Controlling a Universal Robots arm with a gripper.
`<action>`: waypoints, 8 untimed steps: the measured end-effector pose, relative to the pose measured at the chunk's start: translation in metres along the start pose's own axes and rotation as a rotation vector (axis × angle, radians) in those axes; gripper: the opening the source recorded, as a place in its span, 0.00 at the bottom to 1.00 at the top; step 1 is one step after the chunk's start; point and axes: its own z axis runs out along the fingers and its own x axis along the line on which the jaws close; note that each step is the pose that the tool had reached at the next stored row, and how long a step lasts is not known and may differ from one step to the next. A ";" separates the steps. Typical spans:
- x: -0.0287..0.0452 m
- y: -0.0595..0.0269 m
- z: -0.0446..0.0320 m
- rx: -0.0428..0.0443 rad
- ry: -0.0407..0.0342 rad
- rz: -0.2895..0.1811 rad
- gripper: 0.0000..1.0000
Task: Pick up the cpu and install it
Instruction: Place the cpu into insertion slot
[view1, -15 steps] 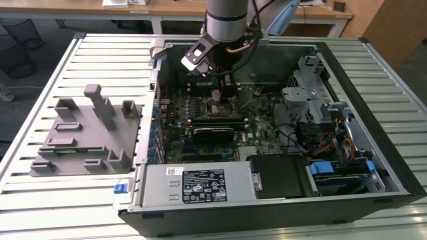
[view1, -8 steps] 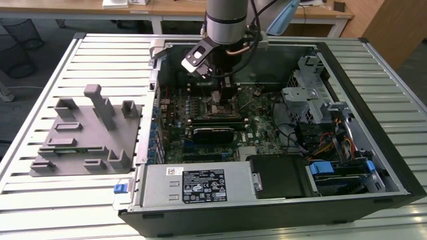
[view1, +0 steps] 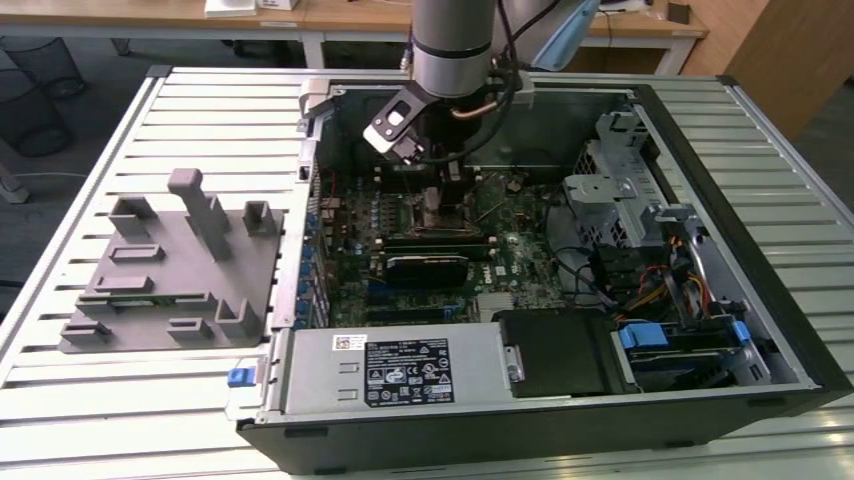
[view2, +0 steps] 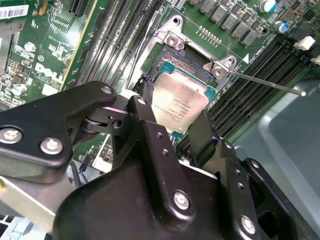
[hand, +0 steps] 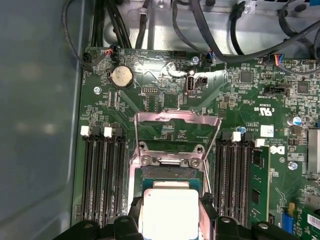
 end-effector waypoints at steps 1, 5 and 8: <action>0.0000 0.0000 0.0009 -0.0001 0.0001 0.000 0.53; 0.0000 -0.0002 0.0050 -0.0001 0.0000 0.000 0.53; 0.0001 -0.0003 0.0075 -0.0001 0.0001 0.001 0.53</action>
